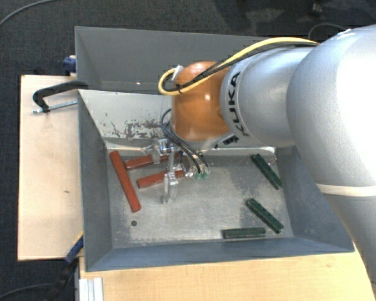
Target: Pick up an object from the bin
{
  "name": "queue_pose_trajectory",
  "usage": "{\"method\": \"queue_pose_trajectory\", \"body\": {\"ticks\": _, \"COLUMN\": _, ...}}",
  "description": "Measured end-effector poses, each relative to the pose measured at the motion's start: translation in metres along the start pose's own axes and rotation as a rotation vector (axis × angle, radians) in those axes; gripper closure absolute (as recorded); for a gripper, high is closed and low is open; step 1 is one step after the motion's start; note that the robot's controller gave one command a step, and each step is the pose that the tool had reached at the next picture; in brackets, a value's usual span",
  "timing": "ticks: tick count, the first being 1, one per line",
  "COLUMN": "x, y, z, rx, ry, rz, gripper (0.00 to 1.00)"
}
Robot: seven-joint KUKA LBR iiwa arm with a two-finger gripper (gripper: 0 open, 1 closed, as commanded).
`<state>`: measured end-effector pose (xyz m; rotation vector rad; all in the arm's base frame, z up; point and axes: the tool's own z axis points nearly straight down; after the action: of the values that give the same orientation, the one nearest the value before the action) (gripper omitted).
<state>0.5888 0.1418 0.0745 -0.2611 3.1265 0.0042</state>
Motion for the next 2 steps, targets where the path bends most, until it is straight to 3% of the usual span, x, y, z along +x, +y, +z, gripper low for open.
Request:
{"method": "queue_pose_trajectory", "body": {"ticks": 1, "x": -0.0012, "y": 0.0008, "z": -0.0013, "rx": 0.000, "ry": 0.000, "rz": 0.001, "gripper": 0.00}}
{"method": "queue_pose_trajectory", "body": {"ticks": 2, "x": -0.0006, "y": 0.0008, "z": -0.0010, "rx": 0.000, "ry": 0.003, "rz": 0.001, "gripper": 1.00}}
